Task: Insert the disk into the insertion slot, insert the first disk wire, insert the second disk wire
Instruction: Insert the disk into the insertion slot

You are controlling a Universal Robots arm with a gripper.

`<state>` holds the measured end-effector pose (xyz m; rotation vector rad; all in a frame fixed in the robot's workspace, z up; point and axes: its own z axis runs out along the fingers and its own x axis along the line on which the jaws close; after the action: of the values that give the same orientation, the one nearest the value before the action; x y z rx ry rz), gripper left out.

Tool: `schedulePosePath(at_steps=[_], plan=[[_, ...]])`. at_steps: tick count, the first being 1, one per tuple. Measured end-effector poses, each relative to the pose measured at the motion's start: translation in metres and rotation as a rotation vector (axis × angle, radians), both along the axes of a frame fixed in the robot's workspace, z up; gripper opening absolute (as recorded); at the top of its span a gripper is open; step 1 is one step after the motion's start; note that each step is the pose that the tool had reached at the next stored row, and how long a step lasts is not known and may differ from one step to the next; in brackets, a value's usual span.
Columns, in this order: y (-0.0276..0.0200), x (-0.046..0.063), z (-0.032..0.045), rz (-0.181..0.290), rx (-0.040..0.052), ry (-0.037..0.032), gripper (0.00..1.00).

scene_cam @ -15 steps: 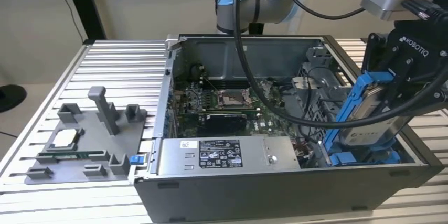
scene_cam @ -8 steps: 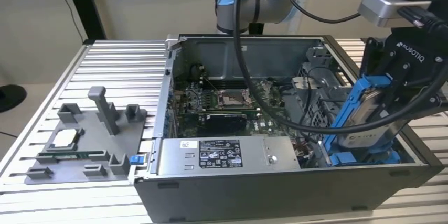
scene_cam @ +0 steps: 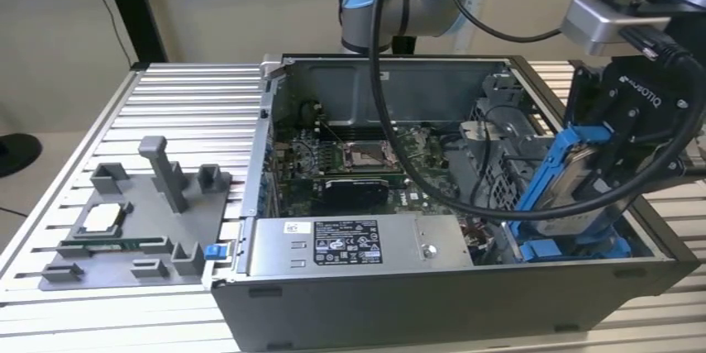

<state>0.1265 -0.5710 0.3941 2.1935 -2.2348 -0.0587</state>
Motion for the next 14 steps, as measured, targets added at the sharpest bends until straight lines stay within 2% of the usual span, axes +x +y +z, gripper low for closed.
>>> schedulePosePath(at_steps=[1,4,14], plan=[[0.0002,0.0001,-0.0009,0.000,0.0063,0.0000,0.00],[0.0003,0.0001,-0.0037,0.000,0.0162,0.0001,0.00],[0.0003,0.0001,-0.0045,0.000,0.0193,0.0000,0.00]])
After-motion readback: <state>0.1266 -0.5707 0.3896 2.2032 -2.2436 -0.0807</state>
